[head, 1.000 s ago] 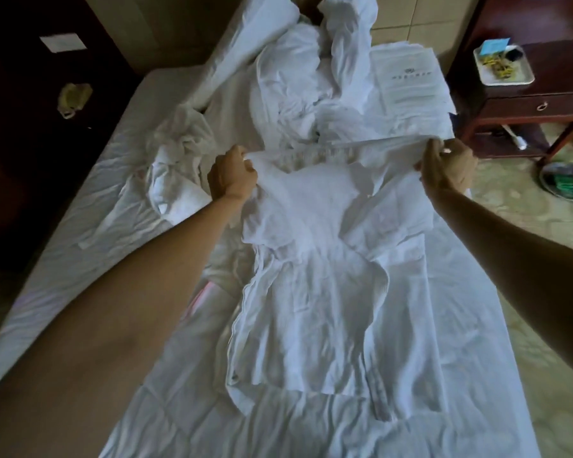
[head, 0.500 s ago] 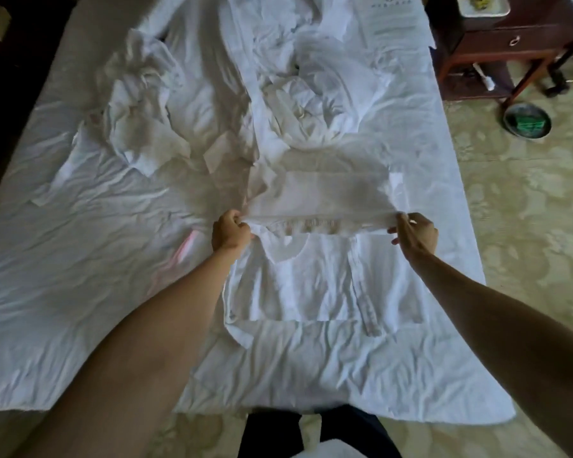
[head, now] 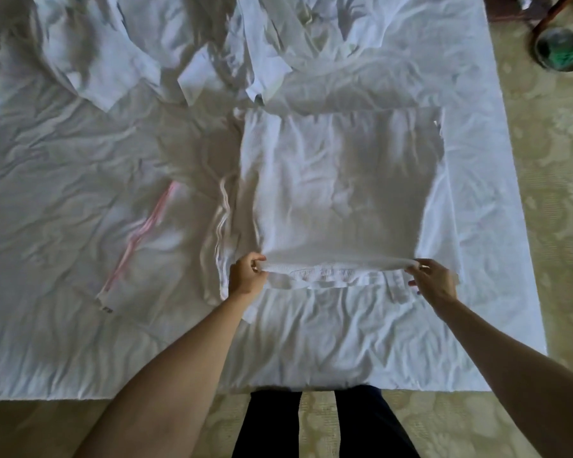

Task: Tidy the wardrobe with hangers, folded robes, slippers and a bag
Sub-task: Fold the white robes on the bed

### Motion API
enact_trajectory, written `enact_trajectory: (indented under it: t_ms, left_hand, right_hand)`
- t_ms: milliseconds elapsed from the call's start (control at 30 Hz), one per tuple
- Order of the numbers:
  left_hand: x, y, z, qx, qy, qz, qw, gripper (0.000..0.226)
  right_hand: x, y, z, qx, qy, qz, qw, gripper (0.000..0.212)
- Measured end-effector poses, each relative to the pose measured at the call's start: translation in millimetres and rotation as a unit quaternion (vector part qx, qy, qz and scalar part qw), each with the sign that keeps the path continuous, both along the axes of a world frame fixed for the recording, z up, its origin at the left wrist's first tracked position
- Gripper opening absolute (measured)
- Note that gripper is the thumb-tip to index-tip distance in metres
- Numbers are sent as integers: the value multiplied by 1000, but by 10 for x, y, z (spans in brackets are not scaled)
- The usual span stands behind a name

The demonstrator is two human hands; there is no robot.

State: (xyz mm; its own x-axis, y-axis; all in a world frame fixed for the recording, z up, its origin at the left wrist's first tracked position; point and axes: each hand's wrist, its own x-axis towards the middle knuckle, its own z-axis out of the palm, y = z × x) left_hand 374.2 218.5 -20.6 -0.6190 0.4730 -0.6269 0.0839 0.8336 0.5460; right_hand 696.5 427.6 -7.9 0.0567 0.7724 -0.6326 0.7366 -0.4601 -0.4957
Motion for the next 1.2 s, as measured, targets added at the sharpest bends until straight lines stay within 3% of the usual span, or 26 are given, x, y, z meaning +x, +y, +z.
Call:
enact_trajectory:
  t_ms: [100,233,367,433,567,667,733,833,967,1100,1200]
  left_hand:
    - [-74,-48,-115,-14,-14,-40,999,34]
    - [-239,-116,-22,-20,87,-23,996,16]
    - [-603,-259,-37,-10,176,96,980,19]
    - [-829,-353,-101,-25,179,115,977,23]
    - [-1152,-448,-339,-42,166,44,984,41]
    - [-1257,-370,-464,-46,132,37,989,60]
    - [-1256,-331,-513,-30,148,31,988,57]
    - [-1239,-337,-576,0,181,-17,983,52]
    - [-1326,-358,-621,-56,151,-63,985,56]
    - [-1304,-387,-588,71,274,-100,954,36]
    - [-1222,-268,-502,13,191,-124,974,34]
  right_hand:
    - [-56,-83,-187,36,-41,-10,998,39]
    - [-388,-411,-115,177,-109,-58,976,17]
    - [-1009,-976,-116,219,-37,92,971,10]
    - [-1457,-1333,-145,199,19,164,966,12]
    - [-2370,-1956,-204,113,88,270,952,15]
    - [-2856,-2248,-354,84,56,337,936,23]
    - [-3041,-2355,-466,72,10,370,926,35]
    - [-3150,-2441,-611,61,-34,368,927,43]
    - [-3190,-2434,-671,45,-29,324,944,38]
    - [-3149,-2386,-574,27,8,293,956,18]
    - [-3077,-2368,-548,20,38,265,963,26]
